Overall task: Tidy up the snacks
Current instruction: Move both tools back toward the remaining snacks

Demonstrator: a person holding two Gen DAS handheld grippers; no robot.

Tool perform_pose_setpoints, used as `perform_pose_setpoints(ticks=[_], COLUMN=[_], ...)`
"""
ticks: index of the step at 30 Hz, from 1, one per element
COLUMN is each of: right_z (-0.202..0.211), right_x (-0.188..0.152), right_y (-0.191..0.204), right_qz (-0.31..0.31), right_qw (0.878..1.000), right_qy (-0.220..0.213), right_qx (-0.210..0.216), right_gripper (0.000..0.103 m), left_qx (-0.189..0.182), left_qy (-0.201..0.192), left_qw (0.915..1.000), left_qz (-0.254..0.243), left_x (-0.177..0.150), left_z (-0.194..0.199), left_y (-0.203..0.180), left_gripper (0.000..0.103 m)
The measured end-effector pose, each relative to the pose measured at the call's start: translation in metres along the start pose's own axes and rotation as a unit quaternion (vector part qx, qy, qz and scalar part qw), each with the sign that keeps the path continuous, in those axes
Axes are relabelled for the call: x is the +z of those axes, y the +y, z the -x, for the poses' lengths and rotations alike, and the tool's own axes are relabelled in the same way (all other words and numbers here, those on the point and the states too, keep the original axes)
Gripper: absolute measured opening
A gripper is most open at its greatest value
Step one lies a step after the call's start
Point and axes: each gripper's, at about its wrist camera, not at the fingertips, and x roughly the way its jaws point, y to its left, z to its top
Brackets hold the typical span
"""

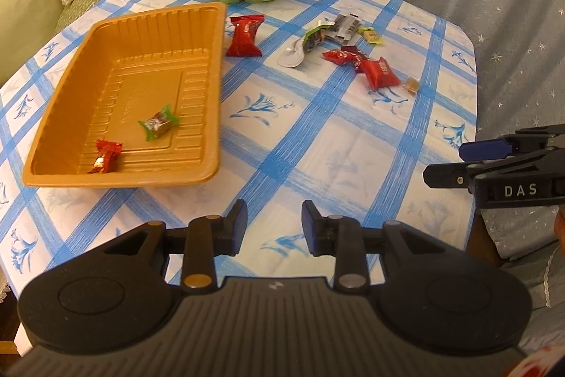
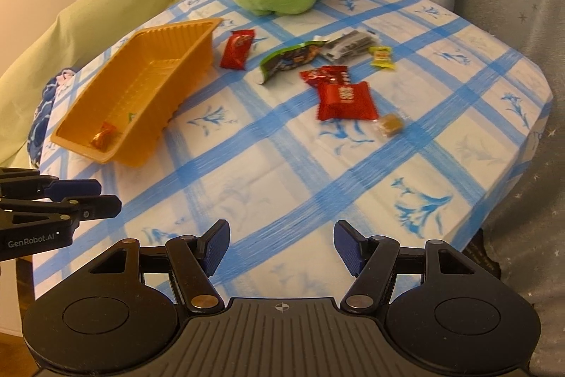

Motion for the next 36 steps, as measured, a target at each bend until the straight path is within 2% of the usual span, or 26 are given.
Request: perform_pose_setpoints(ticks=[12,21,28,36], right_z=[-0.002,-0.003,-0.006,-0.013], right_x=[0.012,0.021,0.027,0.038], right_y=[-0.046,-0.083,-0.107,-0.129], right_qz=[-0.018,-0.033,-0.041,-0.05], right_qw=[1.0,0.999,0.999,0.998], right_qy=[-0.003,-0.01,-0.014,-0.02], right_qx=[-0.013,-0.024,-0.026,-0.02], right_gripper=[0.066,0.065,0.065,0.066], left_qx=[-0.005,-0.017,-0.028,-0.012], left_qy=[-0.003,-0.018,-0.047,-0.074], left_qw=[0.9999,0.9996,0.9977,0.9921], left_qz=[-0.008,-0.015,-0.041,-0.1], left_x=[0.024,0.044,0.06,0.084], left_z=[-0.021,-0.04,-0.057,-0.08], left_y=[-0.035,-0.063,-0.088,-0.114], left_gripper=[0.032,0.04,0.045,0.047])
